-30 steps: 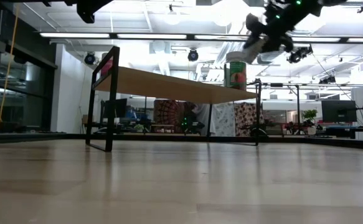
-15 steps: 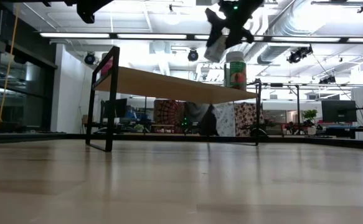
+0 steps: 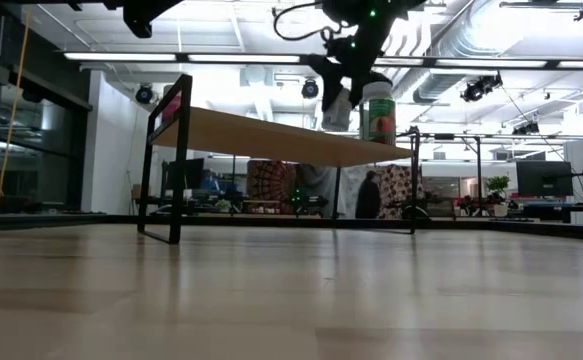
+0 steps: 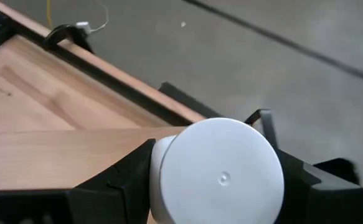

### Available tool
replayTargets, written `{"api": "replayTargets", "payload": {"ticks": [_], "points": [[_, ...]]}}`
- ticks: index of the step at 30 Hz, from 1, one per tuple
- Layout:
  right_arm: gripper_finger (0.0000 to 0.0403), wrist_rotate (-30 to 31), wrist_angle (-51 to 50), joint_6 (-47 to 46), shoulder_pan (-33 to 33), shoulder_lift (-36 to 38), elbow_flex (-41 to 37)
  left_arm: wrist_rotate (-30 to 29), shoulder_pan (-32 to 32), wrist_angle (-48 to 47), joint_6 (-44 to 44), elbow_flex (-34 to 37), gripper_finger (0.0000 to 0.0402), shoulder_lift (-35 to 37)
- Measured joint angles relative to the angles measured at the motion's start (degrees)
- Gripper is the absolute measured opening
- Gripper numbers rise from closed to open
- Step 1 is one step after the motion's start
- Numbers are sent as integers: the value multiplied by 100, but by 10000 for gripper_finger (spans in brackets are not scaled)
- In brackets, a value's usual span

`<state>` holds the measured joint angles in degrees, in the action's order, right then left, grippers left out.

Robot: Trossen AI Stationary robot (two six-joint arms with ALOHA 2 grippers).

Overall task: Pick and place medicine bottles onto shelf by color
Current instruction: Put the top blue medicine bottle on the shelf

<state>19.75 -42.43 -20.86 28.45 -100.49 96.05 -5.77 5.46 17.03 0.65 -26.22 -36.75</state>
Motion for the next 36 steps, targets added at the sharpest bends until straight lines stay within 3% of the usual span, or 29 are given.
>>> {"api": "replayTargets", "payload": {"ticks": [4,19,36], "points": [[217,-360,-45,-119,153,-13,-46,1,-1,-3,1,0,261,0],[218,-653,-507,-125,306,-40,-57,1,1,-4,1,0,261,0],[236,-650,-514,36,303,-203,-66,3,0,-2,1,0,261,1]]}}
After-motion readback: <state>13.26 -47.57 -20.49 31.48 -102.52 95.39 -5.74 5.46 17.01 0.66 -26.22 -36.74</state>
